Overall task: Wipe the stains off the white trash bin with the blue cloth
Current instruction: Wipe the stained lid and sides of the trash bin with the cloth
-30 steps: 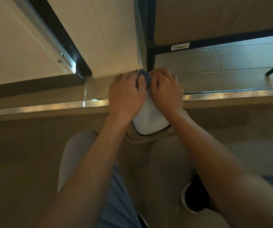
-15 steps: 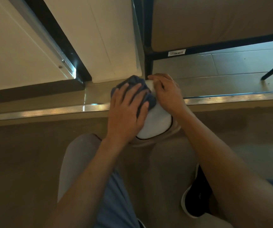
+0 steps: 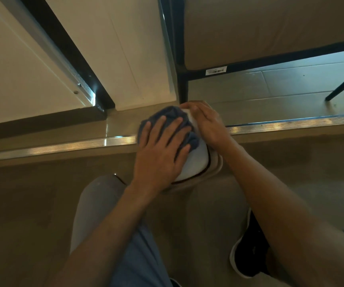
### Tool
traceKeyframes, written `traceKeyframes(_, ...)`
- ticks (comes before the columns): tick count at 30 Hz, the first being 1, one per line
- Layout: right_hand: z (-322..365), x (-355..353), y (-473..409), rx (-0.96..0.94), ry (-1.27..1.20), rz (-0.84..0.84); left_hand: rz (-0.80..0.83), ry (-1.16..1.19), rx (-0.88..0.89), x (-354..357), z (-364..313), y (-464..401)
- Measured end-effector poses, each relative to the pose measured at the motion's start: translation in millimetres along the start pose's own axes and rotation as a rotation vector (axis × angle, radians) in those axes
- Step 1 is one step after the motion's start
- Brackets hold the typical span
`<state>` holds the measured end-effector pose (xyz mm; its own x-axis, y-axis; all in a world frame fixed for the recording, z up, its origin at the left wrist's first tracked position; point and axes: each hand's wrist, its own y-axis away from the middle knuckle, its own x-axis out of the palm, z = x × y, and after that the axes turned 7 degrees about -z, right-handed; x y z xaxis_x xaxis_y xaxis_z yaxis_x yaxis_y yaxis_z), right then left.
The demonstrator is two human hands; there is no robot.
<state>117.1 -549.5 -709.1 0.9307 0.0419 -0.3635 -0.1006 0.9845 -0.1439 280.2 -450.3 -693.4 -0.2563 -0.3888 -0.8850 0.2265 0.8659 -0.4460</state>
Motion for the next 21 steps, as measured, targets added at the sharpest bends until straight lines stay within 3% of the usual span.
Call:
traceKeyframes(1, 0, 5, 0, -0.012, 0.02, -0.014, -0.005, -0.003, -0.023, -4, 13, 5)
traceKeyframes(6, 1, 14, 1, -0.011, 0.049, -0.05, 0.039, 0.047, -0.472, -3, 30, -49)
traceKeyframes(13, -4, 9, 8, -0.097, 0.028, -0.1, 0.014, -0.02, -0.127, 4, -4, -20)
traceKeyframes(21, -3, 9, 10, -0.036, 0.085, -0.102, -0.162, 0.175, -0.327, -4, 25, -18)
